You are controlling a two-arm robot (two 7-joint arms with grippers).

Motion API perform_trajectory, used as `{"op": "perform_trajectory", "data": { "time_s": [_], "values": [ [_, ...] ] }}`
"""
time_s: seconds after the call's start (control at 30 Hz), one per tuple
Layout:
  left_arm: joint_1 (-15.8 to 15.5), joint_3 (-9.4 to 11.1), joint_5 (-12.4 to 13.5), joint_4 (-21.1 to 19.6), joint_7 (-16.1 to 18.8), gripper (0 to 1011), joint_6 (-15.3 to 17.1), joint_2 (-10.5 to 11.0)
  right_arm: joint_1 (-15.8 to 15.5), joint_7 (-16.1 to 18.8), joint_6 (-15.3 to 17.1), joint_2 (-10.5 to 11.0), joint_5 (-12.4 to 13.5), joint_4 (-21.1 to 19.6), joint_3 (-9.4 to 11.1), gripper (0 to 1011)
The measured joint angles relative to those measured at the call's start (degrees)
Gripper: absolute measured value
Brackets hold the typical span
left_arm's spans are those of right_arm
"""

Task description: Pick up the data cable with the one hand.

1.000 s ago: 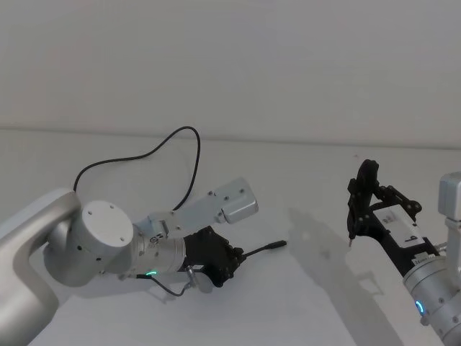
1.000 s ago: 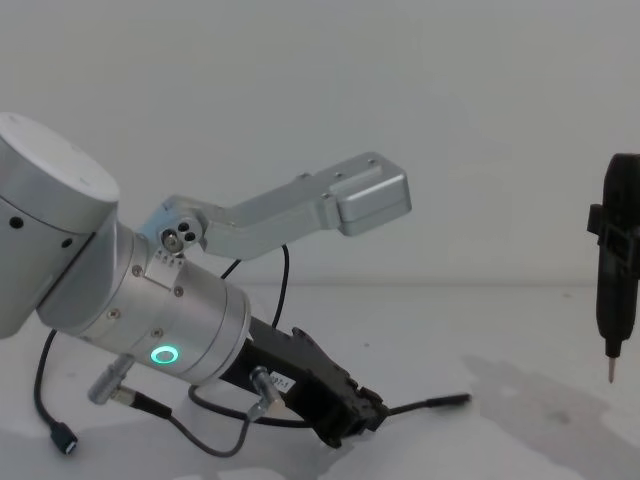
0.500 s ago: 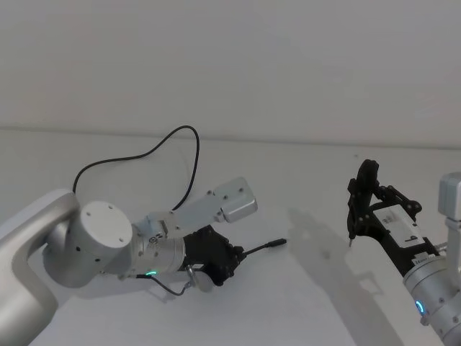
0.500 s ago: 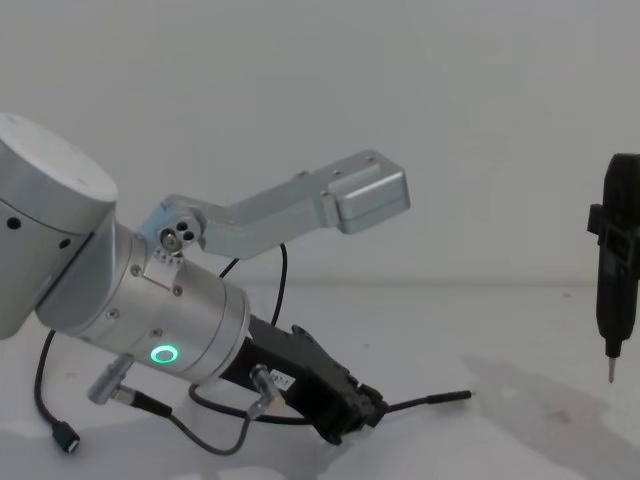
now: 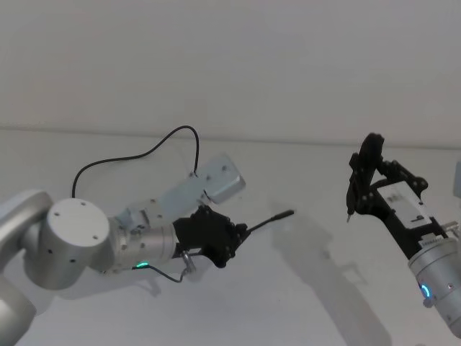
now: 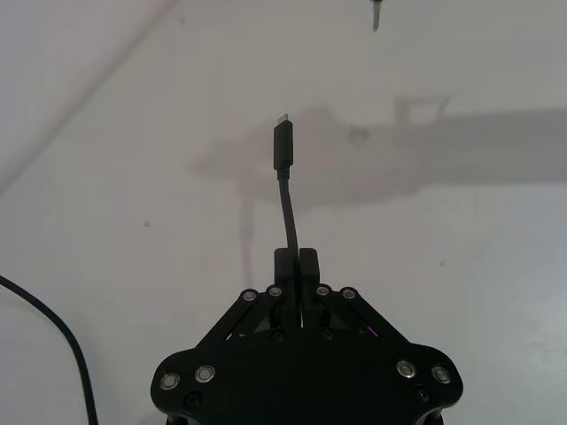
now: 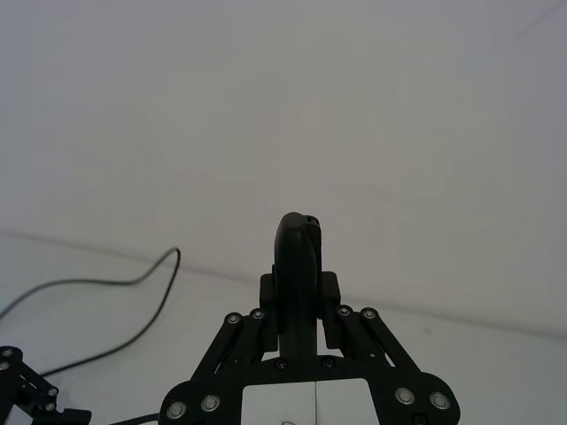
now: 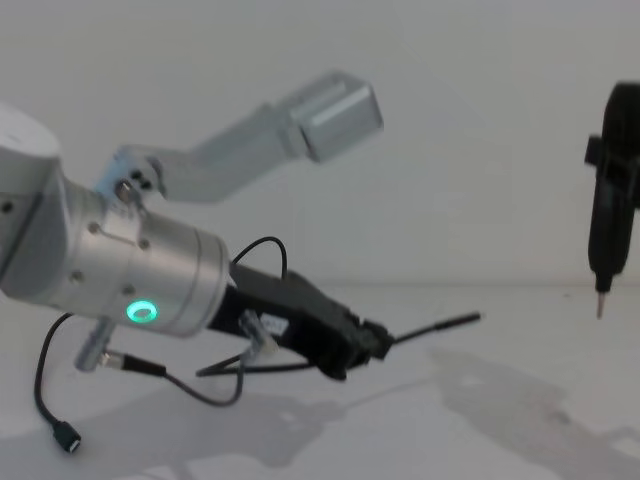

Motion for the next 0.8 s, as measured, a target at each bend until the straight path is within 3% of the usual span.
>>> {"op": "perform_trajectory", "data": {
  "time_s": [0.27,0.8],
  "values": [
    [2.4,-3.6,-3.2,-5.0,0.2,39,-0.9,1.9,0.0,0.8,0.2,-0.4,0.9,-3.9,0.5,268],
    [4.3,-6.3,-5.6,-9.0,0.4,39,-1.5,3.5,0.1,2.6,0.5,-2.7,4.5,-7.3,1.0,268]
  ]
}}
